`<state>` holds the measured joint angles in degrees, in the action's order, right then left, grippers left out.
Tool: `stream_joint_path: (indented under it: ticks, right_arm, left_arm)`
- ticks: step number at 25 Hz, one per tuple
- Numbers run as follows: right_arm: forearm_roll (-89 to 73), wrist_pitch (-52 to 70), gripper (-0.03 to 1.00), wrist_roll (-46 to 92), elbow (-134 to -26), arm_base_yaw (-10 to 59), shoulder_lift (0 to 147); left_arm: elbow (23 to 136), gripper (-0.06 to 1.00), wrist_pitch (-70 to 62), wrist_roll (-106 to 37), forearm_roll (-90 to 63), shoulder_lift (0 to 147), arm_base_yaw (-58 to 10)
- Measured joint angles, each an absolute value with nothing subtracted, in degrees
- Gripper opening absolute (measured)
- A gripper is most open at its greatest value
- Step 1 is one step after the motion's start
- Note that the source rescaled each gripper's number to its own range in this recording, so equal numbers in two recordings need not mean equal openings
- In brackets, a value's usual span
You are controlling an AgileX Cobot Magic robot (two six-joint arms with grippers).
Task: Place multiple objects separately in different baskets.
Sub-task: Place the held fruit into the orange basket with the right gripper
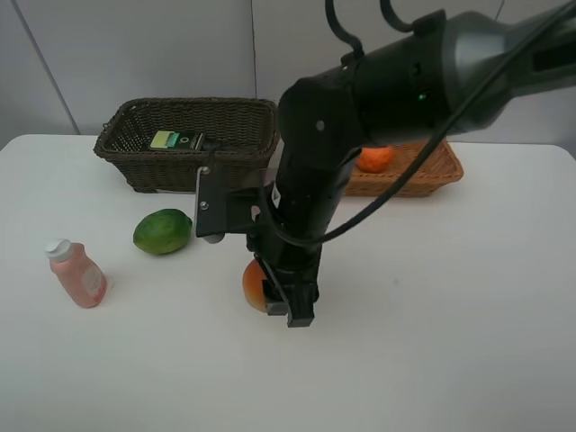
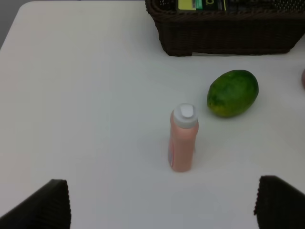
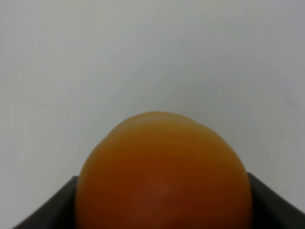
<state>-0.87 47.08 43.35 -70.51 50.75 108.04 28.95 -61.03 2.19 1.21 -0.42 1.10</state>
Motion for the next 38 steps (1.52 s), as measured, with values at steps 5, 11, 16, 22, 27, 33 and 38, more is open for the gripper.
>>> stream_joint_path:
  ticks: [5,11,16,22,27,33,38]
  right_arm:
    - [0.51,48.40,0.00,25.63,-70.51,47.41,106.50]
    - [3.33,50.88,0.00,3.56,-70.51,42.83,103.82]
    - [6.82,53.50,0.00,-13.33,-70.51,38.02,100.87]
    - [12.43,53.97,0.00,-23.72,-73.02,31.46,100.62]
    - [18.08,53.84,0.00,-24.70,-79.89,26.25,102.30]
    - [23.91,49.21,0.00,-24.85,-86.93,20.88,107.42]
    - [25.87,40.58,0.00,-27.19,-87.52,17.38,111.76]
  left_arm:
    - [28.95,1.00,-61.03,2.19,1.21,-0.42,1.10]
    - [28.95,1.00,-61.03,2.19,1.21,-0.42,1.10]
    - [28.95,1.00,-61.03,2.19,1.21,-0.42,1.10]
    - [28.95,1.00,-61.03,2.19,1.21,-0.42,1.10]
    - [28.95,1.00,-61.03,2.19,1.21,-0.42,1.10]
    - [28.95,1.00,-61.03,2.19,1.21,-0.42,1.10]
    - [28.95,1.00,-61.03,2.19,1.21,-0.42,1.10]
